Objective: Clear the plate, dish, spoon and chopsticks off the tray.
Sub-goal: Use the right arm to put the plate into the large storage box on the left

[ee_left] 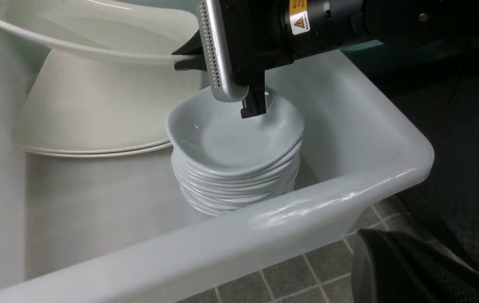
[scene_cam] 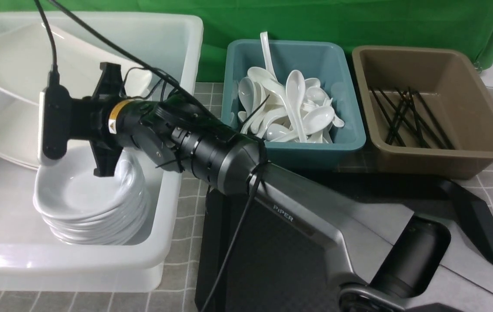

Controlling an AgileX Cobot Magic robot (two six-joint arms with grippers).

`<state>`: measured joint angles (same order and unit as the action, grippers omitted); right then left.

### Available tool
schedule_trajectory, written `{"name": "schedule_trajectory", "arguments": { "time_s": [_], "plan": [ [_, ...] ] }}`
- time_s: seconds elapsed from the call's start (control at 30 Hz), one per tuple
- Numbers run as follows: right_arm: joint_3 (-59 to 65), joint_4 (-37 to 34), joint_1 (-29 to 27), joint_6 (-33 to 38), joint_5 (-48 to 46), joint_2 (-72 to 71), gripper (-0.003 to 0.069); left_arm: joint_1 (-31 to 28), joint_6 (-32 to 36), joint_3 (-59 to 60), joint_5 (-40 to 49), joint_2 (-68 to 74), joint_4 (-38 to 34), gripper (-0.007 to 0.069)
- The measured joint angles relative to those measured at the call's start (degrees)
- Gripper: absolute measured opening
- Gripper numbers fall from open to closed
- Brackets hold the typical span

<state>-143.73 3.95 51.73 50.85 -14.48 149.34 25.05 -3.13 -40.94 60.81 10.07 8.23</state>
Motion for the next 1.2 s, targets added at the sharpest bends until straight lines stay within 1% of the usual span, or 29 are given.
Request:
{"name": "schedule_trajectory", "arguments": {
  "time_s": [0.27,0.37,0.5,0.73,0.83,0.93,1.0,1.07,1.2],
  "plan": [
    [0.00,0.00,0.00,0.00,0.00,0.39,0.0063,0.00,0.43,0.00,0.00,0.00,-1.02,0.0009],
    [0.00,0.00,0.00,-0.22,0.26,0.39,0.0083,0.00,1.75,0.00,0.00,0.00,-2.38,0.0009],
    [0.00,0.20,0.00,-0.19,0.77,0.39,0.0113,0.00,1.92,0.00,0.00,0.00,-3.82,0.0009],
    [-0.11,0.30,0.00,-0.19,1.54,0.39,0.0146,0.00,2.78,0.00,0.00,0.00,-4.22,0.0009],
    [-0.11,0.30,0.00,-0.19,1.72,0.39,0.0207,0.00,3.13,0.00,0.00,0.00,-4.42,0.0009],
    [-0.11,0.30,0.00,-0.54,1.72,0.15,0.0308,0.00,3.13,0.00,0.00,0.00,-4.42,0.0009],
    [-0.23,0.30,0.00,-1.35,1.72,0.03,0.0353,0.00,3.65,0.00,0.00,0.00,-4.42,0.0009],
    [-0.29,0.30,0.00,-1.89,1.04,-0.35,0.0383,0.00,4.27,0.00,0.00,0.00,-4.59,0.0009],
    [-0.51,0.43,0.28,-3.30,-4.42,-2.15,0.0399,0.00,4.42,0.00,-0.05,0.00,-4.91,0.0009]
  ]
}}
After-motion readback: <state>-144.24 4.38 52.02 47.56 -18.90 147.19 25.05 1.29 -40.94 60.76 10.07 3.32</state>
